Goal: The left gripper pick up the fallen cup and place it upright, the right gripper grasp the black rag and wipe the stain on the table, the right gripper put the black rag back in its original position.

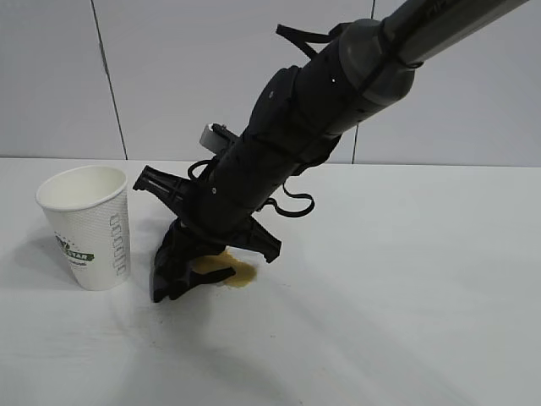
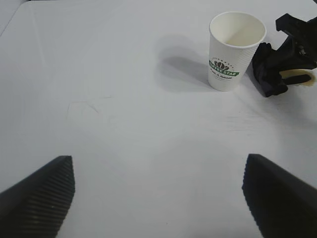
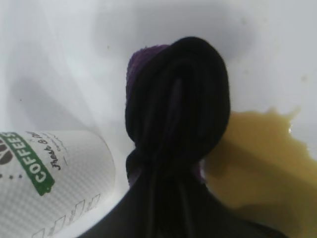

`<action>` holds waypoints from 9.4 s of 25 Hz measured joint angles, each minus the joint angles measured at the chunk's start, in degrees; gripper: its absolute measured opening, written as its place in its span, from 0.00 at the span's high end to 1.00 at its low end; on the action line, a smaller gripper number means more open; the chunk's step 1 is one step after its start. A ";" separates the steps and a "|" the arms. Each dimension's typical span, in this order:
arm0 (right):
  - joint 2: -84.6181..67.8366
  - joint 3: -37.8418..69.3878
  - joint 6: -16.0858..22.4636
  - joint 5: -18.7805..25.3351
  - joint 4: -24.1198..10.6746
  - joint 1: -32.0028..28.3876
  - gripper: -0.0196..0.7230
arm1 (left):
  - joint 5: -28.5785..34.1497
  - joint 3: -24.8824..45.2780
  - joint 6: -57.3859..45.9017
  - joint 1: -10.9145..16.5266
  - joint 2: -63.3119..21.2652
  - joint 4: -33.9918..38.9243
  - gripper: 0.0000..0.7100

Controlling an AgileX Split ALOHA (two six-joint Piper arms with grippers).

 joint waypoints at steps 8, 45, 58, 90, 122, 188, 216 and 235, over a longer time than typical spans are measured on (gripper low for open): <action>-0.64 -0.16 0.00 4.21 -3.51 -2.72 0.93 | 0.00 0.00 0.00 0.00 0.00 0.00 0.07; -6.81 -0.13 0.20 20.53 -17.29 -7.56 0.93 | 0.00 0.00 0.00 0.00 0.00 0.00 0.07; -3.58 -0.13 0.21 5.98 -8.10 1.26 0.93 | 0.00 0.00 0.00 0.00 0.00 0.00 0.07; -3.90 -0.13 1.40 22.11 -20.11 -7.89 0.93 | 0.00 0.00 0.00 0.00 0.00 0.00 0.07; -10.15 -0.13 4.87 36.50 -37.30 -15.86 0.29 | 0.00 0.00 0.00 0.00 0.00 0.00 0.07; -122.78 45.24 4.70 49.82 -45.07 -27.15 0.28 | -0.01 0.00 0.00 0.00 0.00 0.00 0.07; -131.43 60.24 1.73 43.70 -44.75 -30.44 0.28 | -0.01 0.00 0.00 0.00 0.00 0.00 0.07; -131.43 60.24 1.73 43.59 -44.75 -30.44 0.28 | -0.01 0.00 0.00 0.00 0.00 0.00 0.07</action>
